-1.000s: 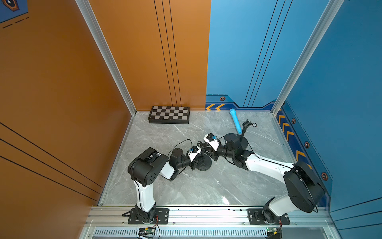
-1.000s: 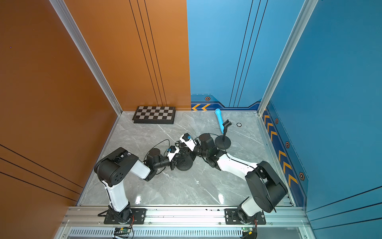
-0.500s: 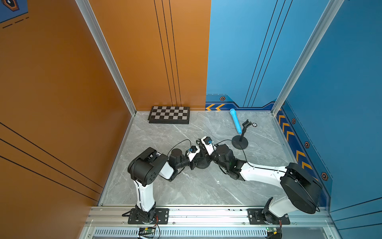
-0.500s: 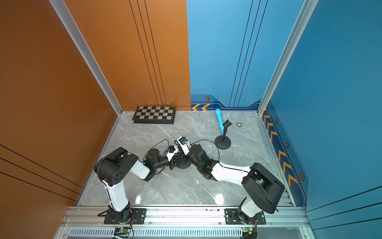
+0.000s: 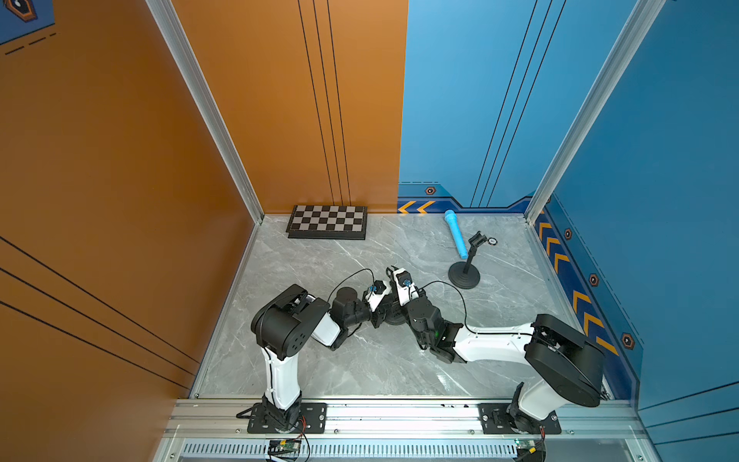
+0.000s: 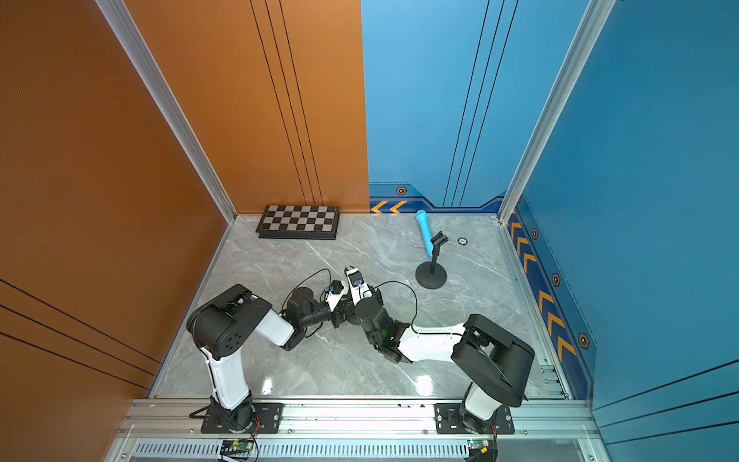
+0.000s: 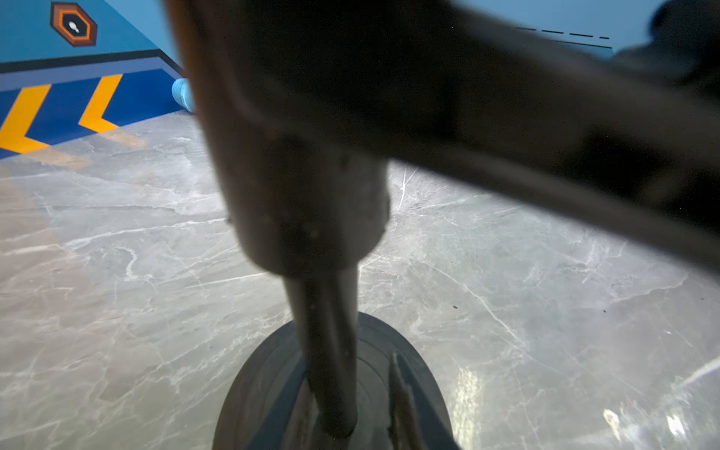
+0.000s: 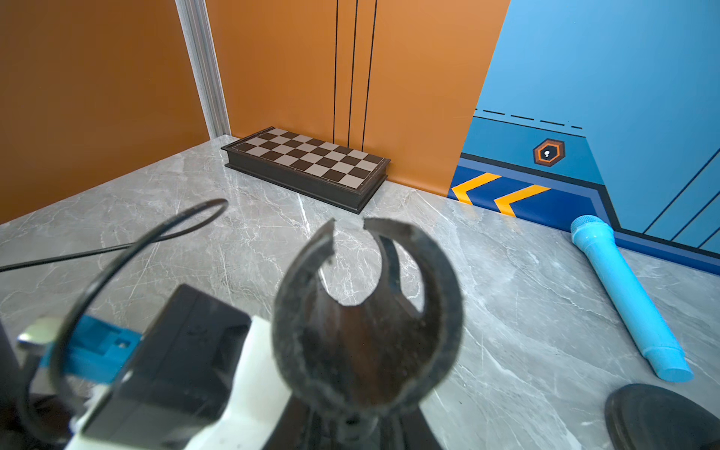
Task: Assemble a microphone stand
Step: Screw the microphone stand pole into the microphone stand base.
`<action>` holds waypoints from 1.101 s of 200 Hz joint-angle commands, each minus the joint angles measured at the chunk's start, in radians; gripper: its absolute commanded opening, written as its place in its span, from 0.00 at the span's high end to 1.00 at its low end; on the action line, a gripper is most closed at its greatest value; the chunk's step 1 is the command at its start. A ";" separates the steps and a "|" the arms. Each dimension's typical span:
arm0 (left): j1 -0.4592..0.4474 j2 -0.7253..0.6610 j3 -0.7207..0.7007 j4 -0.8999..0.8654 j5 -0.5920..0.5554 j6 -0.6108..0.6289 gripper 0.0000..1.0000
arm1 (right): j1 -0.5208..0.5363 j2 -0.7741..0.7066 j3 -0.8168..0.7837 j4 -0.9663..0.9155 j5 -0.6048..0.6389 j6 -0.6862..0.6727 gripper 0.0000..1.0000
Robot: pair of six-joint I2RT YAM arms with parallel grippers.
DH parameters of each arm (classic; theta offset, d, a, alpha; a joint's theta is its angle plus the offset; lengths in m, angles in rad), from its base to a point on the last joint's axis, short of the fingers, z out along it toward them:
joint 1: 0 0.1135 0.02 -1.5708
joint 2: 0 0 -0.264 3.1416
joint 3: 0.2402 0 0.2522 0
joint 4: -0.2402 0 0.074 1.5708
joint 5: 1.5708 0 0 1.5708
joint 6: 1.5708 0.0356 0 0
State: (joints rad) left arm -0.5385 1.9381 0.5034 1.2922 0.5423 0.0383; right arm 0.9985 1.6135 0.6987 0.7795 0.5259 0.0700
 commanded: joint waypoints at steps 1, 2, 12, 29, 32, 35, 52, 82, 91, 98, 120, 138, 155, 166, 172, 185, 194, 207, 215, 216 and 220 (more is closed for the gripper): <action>-0.018 0.071 0.026 0.117 0.011 -0.034 0.83 | -0.024 -0.028 -0.030 -0.047 -0.246 -0.008 0.96; -0.017 0.072 0.027 0.117 0.012 -0.034 0.84 | -0.026 -0.031 -0.030 -0.051 -0.259 -0.008 0.96; -0.014 0.087 0.026 0.118 0.035 -0.031 0.90 | -0.053 -0.057 -0.031 -0.085 -0.358 -0.017 0.90; -0.010 0.098 0.013 0.117 0.069 -0.007 0.95 | -0.117 -0.109 -0.017 -0.196 -0.591 -0.067 0.72; -0.009 0.100 0.010 0.118 0.073 -0.002 0.96 | -0.131 -0.118 -0.012 -0.222 -0.638 -0.077 0.69; -0.009 0.101 0.006 0.118 0.079 0.004 0.97 | -0.147 -0.124 -0.004 -0.250 -0.688 -0.086 0.68; -0.005 0.099 -0.013 0.118 0.104 0.039 1.00 | -0.238 -0.147 0.054 -0.419 -0.950 -0.153 0.61; 0.008 0.105 -0.032 0.113 0.145 0.064 1.00 | -0.379 -0.097 0.178 -0.632 -1.266 -0.260 0.56; 0.012 0.105 -0.033 0.112 0.156 0.067 1.00 | -0.400 -0.069 0.218 -0.679 -1.310 -0.290 0.56; 0.015 0.105 -0.036 0.111 0.163 0.068 1.00 | -0.409 -0.047 0.246 -0.713 -1.334 -0.317 0.56; 0.018 0.105 -0.040 0.105 0.176 0.073 1.00 | -0.414 0.008 0.305 -0.759 -1.354 -0.366 0.56; 0.020 0.108 -0.040 0.097 0.183 0.077 1.00 | -0.412 0.030 0.318 -0.738 -1.350 -0.369 0.62; 0.022 0.113 -0.039 0.093 0.185 0.077 1.00 | -0.404 0.025 0.297 -0.684 -1.292 -0.347 0.79; 0.022 0.112 -0.042 0.094 0.176 0.081 1.00 | -0.401 0.018 0.277 -0.647 -1.246 -0.317 0.83; 0.023 0.113 -0.044 0.094 0.172 0.080 1.00 | -0.398 0.013 0.263 -0.619 -1.219 -0.294 0.87; 0.025 0.105 -0.048 0.094 0.157 0.079 0.97 | -0.392 -0.002 0.222 -0.552 -1.149 -0.243 0.94; 0.026 0.098 -0.052 0.094 0.146 0.077 0.91 | -0.379 -0.016 0.182 -0.488 -1.058 -0.196 1.00; 0.026 0.088 -0.055 0.094 0.124 0.069 0.78 | -0.343 -0.038 0.105 -0.363 -0.825 -0.084 1.00; 0.027 0.082 -0.055 0.094 0.115 0.058 0.70 | -0.314 -0.041 0.060 -0.289 -0.682 -0.009 1.00; 0.027 0.081 -0.055 0.094 0.114 0.058 0.69 | -0.310 -0.041 0.054 -0.280 -0.664 -0.004 1.00; 0.025 0.079 -0.053 0.094 0.110 0.053 0.64 | -0.288 -0.039 0.032 -0.245 -0.597 0.034 1.00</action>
State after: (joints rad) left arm -0.5091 2.0197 0.4736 1.4425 0.6735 0.0608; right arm 0.6350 1.5745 0.8467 0.3252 -0.5056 -0.1467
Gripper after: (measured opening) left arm 0.262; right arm 0.255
